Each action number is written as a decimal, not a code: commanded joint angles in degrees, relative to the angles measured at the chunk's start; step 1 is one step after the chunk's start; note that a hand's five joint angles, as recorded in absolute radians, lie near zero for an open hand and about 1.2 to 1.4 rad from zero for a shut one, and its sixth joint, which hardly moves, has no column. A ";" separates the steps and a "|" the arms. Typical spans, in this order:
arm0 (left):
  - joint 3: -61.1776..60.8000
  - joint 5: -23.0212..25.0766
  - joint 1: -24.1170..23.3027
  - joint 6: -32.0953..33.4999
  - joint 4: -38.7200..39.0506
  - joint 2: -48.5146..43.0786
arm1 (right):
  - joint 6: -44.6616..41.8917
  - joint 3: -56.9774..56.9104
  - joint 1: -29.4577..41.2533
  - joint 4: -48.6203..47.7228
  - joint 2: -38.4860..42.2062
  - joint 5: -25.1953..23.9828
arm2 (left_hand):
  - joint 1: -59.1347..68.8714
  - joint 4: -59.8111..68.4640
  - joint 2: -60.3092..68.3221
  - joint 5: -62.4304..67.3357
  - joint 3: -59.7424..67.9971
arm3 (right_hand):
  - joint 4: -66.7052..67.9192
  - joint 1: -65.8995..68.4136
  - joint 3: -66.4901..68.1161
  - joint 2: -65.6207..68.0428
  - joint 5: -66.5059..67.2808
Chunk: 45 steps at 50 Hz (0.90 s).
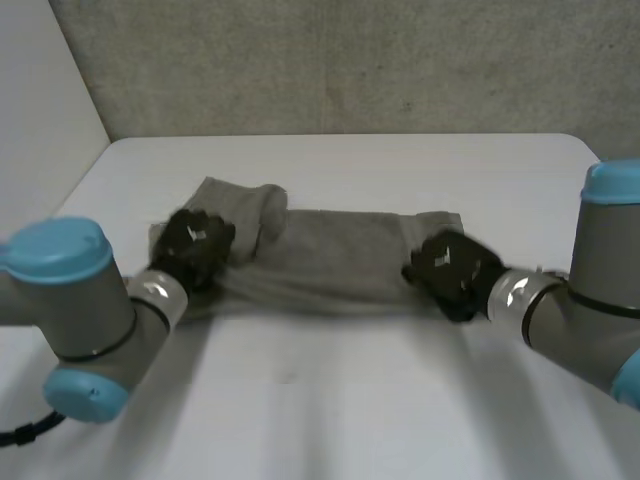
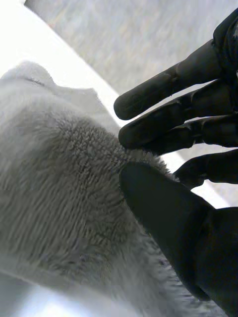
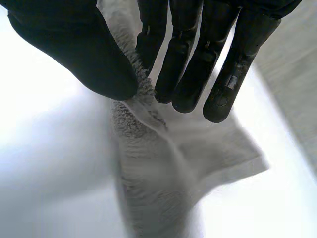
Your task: Fold the laundry
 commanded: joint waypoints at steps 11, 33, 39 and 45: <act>-2.57 1.14 2.83 7.91 -1.83 4.96 | 18.38 3.75 -3.59 -12.65 0.73 8.18 | -54.18 -53.77 -53.81 -54.78 -53.78 | 11.87 25.83 12.14 13.13 13.62; -9.97 3.77 10.58 -11.79 -7.11 5.59 | 18.56 4.11 -3.59 -14.41 3.46 9.86 | -37.05 -36.64 -36.68 -37.64 -36.65 | 11.87 25.83 12.14 13.13 13.62; -8.39 4.30 9.96 -11.79 -5.08 3.21 | 18.47 4.28 -3.59 -14.50 3.64 9.86 | -32.15 -31.73 -31.78 -32.74 -31.74 | 11.87 25.83 12.14 13.13 13.62; -8.12 4.30 9.52 -11.79 -4.91 2.51 | 18.38 4.20 -3.59 -14.50 3.90 9.86 | -32.15 -31.73 -31.78 -32.74 -31.74 | 11.87 25.83 12.14 13.13 13.62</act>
